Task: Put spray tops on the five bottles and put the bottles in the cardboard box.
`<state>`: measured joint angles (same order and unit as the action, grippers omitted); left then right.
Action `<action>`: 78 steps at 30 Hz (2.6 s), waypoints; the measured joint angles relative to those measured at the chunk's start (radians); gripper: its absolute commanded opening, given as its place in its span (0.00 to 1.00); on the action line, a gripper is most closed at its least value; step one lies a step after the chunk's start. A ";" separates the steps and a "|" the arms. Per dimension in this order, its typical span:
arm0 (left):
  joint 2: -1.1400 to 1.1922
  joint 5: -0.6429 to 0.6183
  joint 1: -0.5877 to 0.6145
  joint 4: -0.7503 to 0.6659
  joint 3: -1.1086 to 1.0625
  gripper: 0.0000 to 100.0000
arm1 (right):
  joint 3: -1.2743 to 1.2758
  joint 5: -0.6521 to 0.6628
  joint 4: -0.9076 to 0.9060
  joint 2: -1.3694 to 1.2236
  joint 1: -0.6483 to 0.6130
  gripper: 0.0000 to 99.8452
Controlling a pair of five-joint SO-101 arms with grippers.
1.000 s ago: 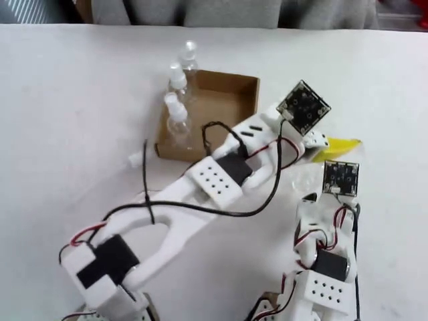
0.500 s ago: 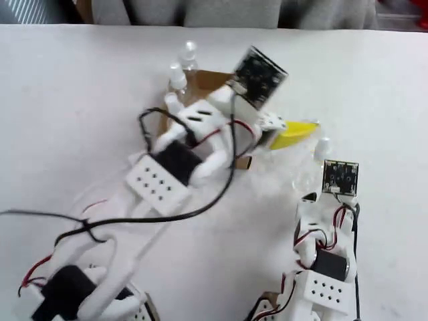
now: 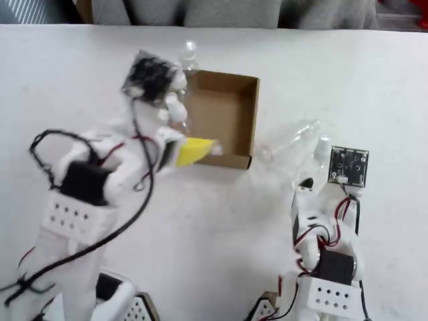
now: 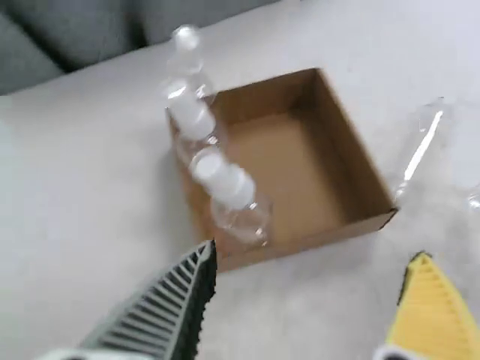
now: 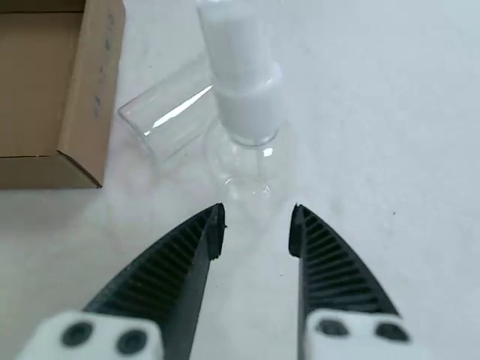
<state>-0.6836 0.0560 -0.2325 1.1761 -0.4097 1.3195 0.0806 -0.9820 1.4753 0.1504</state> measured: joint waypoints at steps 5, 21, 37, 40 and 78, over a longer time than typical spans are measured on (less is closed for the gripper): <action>-0.256 0.068 0.222 -0.025 -0.304 0.38 | -0.037 0.000 -0.034 0.000 -0.035 0.12; -1.071 0.167 0.500 -0.161 -1.192 0.38 | 0.190 0.127 0.112 0.000 -0.095 0.13; -1.134 0.230 0.502 -0.262 -1.286 0.38 | 0.344 0.178 0.285 0.002 -0.135 0.26; -1.134 0.230 0.494 -0.267 -1.286 0.38 | 0.344 0.178 0.285 0.028 -0.115 0.25; -1.134 0.186 0.422 -0.222 -1.286 0.38 | 0.362 0.175 0.126 0.313 -0.023 0.34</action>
<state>-1.8174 0.2417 0.1895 0.9536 -1.6955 1.6817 0.2555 -0.8562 1.7883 0.1274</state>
